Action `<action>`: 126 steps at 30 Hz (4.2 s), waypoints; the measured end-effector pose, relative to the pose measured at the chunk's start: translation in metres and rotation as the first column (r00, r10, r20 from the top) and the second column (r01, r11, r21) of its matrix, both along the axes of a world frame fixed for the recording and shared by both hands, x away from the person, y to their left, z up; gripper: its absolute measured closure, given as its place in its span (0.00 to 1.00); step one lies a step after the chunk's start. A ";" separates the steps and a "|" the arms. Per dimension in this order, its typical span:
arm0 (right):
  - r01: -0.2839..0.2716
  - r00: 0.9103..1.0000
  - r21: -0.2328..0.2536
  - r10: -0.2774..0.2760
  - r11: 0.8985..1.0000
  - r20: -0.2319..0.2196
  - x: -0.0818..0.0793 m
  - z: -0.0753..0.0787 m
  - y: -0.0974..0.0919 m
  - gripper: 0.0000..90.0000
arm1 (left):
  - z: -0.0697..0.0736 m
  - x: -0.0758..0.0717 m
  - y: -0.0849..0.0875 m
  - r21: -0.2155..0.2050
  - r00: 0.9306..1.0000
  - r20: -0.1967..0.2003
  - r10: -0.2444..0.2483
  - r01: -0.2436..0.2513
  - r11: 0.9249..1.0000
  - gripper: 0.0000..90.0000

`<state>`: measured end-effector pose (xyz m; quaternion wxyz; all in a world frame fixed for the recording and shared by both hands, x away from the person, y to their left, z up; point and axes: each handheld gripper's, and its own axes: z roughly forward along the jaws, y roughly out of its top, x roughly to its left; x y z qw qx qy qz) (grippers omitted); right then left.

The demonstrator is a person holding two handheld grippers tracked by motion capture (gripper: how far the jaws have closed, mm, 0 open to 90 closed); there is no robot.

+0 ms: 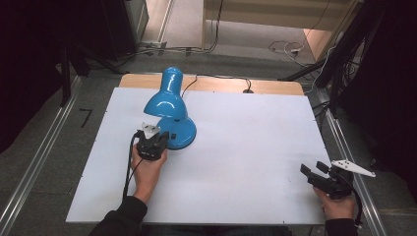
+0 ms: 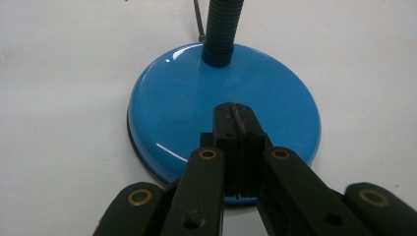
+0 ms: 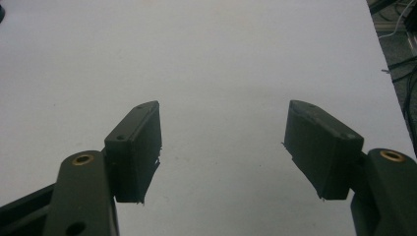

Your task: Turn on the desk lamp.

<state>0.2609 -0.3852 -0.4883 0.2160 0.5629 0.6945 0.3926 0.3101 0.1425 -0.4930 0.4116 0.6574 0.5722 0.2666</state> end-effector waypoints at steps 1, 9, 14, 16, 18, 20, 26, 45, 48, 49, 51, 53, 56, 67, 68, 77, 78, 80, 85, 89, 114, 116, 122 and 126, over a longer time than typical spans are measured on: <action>-0.001 1.000 0.000 0.001 1.000 0.001 0.000 0.000 0.000 0.32 | 0.000 0.001 -0.001 0.001 1.000 0.000 -0.002 0.002 1.000 1.00; 0.000 1.000 -0.002 0.000 1.000 -0.001 0.001 0.000 0.001 0.32 | -0.002 0.006 -0.007 -0.003 1.000 -0.002 -0.014 0.014 1.000 1.00; 0.000 1.000 -0.001 0.000 1.000 -0.004 0.001 0.000 0.001 0.32 | -0.003 0.009 -0.008 -0.005 1.000 -0.005 -0.016 0.016 1.000 1.00; 0.000 1.000 -0.001 0.000 1.000 -0.004 0.001 0.000 0.001 0.32 | -0.003 0.009 -0.009 -0.006 1.000 -0.008 -0.020 0.020 1.000 1.00; -0.001 1.000 -0.002 0.001 1.000 -0.003 0.001 0.000 0.001 0.32 | -0.004 0.010 -0.010 -0.006 1.000 -0.012 -0.022 0.022 1.000 1.00; 0.001 1.000 0.002 -0.001 1.000 -0.004 0.001 0.000 0.001 0.32 | -0.005 0.010 -0.010 -0.004 1.000 -0.013 -0.019 0.019 1.000 1.00; -0.003 1.000 0.001 0.003 1.000 0.000 0.001 0.000 0.001 0.32 | -0.006 0.011 -0.010 -0.001 0.999 -0.023 -0.022 0.022 1.000 1.00; -0.002 1.000 0.004 0.002 1.000 0.000 0.000 0.000 0.000 0.32 | -0.008 0.011 -0.011 0.011 0.999 -0.016 -0.037 0.037 0.999 1.00; -0.002 1.000 0.004 0.002 1.000 0.002 0.000 0.000 0.000 0.32 | -0.008 0.010 -0.011 0.014 0.999 -0.014 -0.034 0.035 0.999 1.00; -0.002 1.000 0.006 0.002 1.000 0.002 0.000 0.000 0.000 0.32 | -0.008 0.010 -0.011 0.013 0.999 -0.015 -0.036 0.036 0.999 1.00; -0.003 1.000 0.005 0.003 1.000 0.001 0.000 0.000 0.000 0.32 | -0.008 0.010 -0.010 0.008 0.999 -0.016 -0.037 0.037 0.999 1.00; -0.003 1.000 0.006 0.003 1.000 0.001 0.000 0.000 0.000 0.32 | -0.008 0.010 -0.010 0.006 0.999 -0.015 -0.039 0.039 0.999 1.00; -0.003 1.000 0.005 0.003 1.000 0.002 0.000 0.000 0.000 0.32 | -0.009 0.010 -0.010 0.007 0.999 -0.013 -0.038 0.039 0.999 1.00; -0.004 1.000 0.004 0.004 1.000 0.002 0.000 0.000 0.000 0.32 | -0.009 0.009 -0.011 0.022 0.999 -0.027 -0.042 0.043 0.999 1.00; -0.004 1.000 0.005 0.004 1.000 0.002 0.000 0.000 0.000 0.32 | -0.010 0.009 -0.010 0.014 0.999 -0.018 -0.049 0.049 0.999 1.00; -0.005 1.000 0.006 0.005 1.000 0.002 0.000 0.000 0.000 0.32 | -0.010 0.008 -0.011 0.013 0.999 -0.014 -0.046 0.046 0.999 1.00; -0.005 1.000 0.007 0.005 1.000 0.002 0.000 0.000 0.000 0.32 | -0.011 0.008 -0.011 0.013 0.999 -0.013 -0.046 0.046 0.999 1.00; -0.005 1.000 0.006 0.005 1.000 0.002 0.000 0.000 0.000 0.32 | -0.011 0.008 -0.011 0.017 0.999 -0.012 -0.046 0.046 0.999 1.00; -0.004 1.000 0.007 0.004 1.000 0.000 0.000 0.000 0.000 0.32 | -0.011 0.008 -0.010 0.005 0.999 -0.009 -0.048 0.048 0.999 1.00; -0.005 1.000 0.006 0.005 1.000 0.003 0.000 0.000 0.000 0.32 | -0.011 0.006 -0.011 -0.014 0.998 -0.012 -0.064 0.064 0.998 1.00; -0.002 1.000 0.013 0.002 1.000 0.001 0.000 0.001 -0.001 0.32 | 0.000 -0.002 0.001 -0.047 0.999 0.015 -0.031 0.032 0.998 0.57; -0.003 1.000 0.012 0.003 1.000 0.003 -0.001 0.001 -0.001 0.32 | 0.001 -0.004 0.003 -0.044 0.999 0.014 -0.030 0.030 0.999 0.52; -0.004 1.000 0.014 0.004 1.000 0.004 -0.001 0.001 -0.001 0.32 | 0.003 -0.013 0.010 -0.043 1.000 0.022 -0.009 0.009 0.999 0.38; -0.004 1.000 0.014 0.004 1.000 0.007 -0.001 0.001 -0.002 0.32 | 0.005 -0.017 0.016 -0.047 0.999 0.031 0.013 -0.011 0.999 0.34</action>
